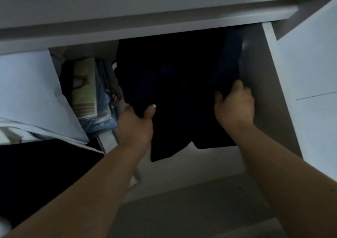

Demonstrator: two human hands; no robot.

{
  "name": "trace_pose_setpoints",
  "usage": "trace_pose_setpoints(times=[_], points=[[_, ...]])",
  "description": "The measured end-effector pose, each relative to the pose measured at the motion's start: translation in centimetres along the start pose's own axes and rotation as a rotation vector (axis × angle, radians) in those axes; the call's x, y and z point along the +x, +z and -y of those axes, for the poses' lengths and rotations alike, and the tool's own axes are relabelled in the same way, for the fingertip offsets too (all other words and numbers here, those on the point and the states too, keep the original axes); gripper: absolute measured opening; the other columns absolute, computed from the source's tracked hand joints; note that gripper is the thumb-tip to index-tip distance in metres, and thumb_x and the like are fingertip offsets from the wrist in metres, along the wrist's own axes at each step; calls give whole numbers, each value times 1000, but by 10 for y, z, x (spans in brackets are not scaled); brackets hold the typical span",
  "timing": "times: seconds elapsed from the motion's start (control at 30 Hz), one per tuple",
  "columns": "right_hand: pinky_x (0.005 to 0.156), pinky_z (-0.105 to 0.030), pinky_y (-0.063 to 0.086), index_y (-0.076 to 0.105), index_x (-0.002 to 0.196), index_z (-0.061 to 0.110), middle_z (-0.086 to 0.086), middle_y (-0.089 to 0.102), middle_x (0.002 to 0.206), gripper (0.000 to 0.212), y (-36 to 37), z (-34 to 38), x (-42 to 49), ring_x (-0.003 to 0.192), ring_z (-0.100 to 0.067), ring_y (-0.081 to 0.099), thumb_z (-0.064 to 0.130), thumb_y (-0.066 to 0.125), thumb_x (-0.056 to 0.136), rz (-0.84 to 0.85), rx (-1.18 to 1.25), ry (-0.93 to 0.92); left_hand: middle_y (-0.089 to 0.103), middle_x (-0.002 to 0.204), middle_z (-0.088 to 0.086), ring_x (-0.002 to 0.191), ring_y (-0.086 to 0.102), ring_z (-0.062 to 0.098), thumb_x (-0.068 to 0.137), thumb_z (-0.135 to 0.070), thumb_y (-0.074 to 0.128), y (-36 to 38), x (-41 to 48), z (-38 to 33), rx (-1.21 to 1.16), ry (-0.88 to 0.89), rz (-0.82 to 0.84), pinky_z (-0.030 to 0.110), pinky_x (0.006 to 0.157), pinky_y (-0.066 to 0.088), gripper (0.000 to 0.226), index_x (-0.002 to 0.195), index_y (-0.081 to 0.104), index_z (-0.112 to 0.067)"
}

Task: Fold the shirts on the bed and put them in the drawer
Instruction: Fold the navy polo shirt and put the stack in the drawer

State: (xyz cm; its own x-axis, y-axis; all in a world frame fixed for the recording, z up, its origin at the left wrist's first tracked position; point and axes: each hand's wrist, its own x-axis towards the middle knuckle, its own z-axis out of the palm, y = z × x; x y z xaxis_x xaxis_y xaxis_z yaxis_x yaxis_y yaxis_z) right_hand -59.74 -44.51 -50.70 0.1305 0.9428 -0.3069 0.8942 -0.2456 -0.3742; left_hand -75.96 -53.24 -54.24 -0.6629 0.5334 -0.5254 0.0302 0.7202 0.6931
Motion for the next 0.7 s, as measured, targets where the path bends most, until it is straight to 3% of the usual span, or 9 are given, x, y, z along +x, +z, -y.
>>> trace_pose_setpoints(times=[0.1, 0.23, 0.3, 0.37, 0.43, 0.47, 0.53, 0.6, 0.7], points=[[86, -37, 38, 46, 122, 1, -24, 53, 123, 38, -13, -9, 14, 114, -39, 49, 22, 53, 92, -51, 66, -18, 60, 110, 10, 97, 55, 21, 92, -29, 54, -15, 9, -2, 14, 175, -93, 30, 84, 44, 38, 121, 50, -4], [77, -27, 35, 50, 120, 4, -12, 62, 103, 36, -6, -27, -4, 102, -28, 56, 22, 55, 90, 5, 181, 26, 54, 94, -3, 75, 51, 8, 96, -13, 45, -10, 0, 9, -87, 57, 18, 20, 59, 39, 28, 124, 45, -13], [71, -23, 41, 51, 114, 14, 4, 57, 82, 31, -9, -27, -6, 86, -18, 57, 17, 58, 85, 36, 460, 126, 57, 73, -7, 59, 53, 4, 94, -3, 38, -17, 5, 4, -333, -42, 112, 22, 53, 41, 22, 94, 57, -12], [55, -17, 45, 52, 100, 18, 7, 57, 68, 22, -17, -21, 5, 63, -10, 59, 20, 56, 78, 158, 858, 236, 52, 52, -9, 43, 48, 6, 90, -12, 38, -29, 19, -6, -646, -188, 178, 18, 46, 38, 40, 56, 57, -17], [57, -20, 51, 58, 101, 15, 7, 66, 73, 24, -21, -8, 18, 64, -8, 64, 32, 55, 83, 199, 977, 259, 50, 54, -9, 47, 48, 9, 88, -35, 44, -37, 36, -16, -801, -223, 217, 20, 47, 39, 42, 50, 58, -25], [73, -28, 55, 57, 112, 16, 3, 68, 91, 36, -19, 0, 24, 82, -13, 66, 39, 56, 85, 178, 873, 226, 54, 56, -9, 49, 53, 11, 86, -46, 47, -38, 40, -23, -762, -197, 262, 21, 50, 42, 43, 53, 62, -25], [103, -45, 38, 41, 134, 23, -10, 50, 127, 60, -6, 12, 38, 117, -30, 48, 55, 52, 84, 76, 449, 143, 71, 78, -5, 70, 69, 15, 80, -56, 57, -31, 49, -30, -618, -193, 318, 29, 65, 56, 35, 79, 74, -26], [108, -48, 22, 22, 144, 35, -14, 25, 140, 72, 9, 25, 45, 127, -36, 28, 65, 44, 83, 54, 161, 138, 67, 113, 1, 97, 66, 23, 73, -56, 68, -22, 56, -36, -541, -207, 244, 42, 83, 54, 59, 123, 57, -26], [110, -45, 15, 19, 146, 33, -12, 17, 145, 66, 26, 33, 54, 130, -35, 22, 64, 31, 89, 47, 102, 103, 53, 129, -2, 109, 57, 23, 75, -56, 66, -6, 59, -36, -501, -160, 133, 41, 92, 48, 79, 140, 29, -28]])
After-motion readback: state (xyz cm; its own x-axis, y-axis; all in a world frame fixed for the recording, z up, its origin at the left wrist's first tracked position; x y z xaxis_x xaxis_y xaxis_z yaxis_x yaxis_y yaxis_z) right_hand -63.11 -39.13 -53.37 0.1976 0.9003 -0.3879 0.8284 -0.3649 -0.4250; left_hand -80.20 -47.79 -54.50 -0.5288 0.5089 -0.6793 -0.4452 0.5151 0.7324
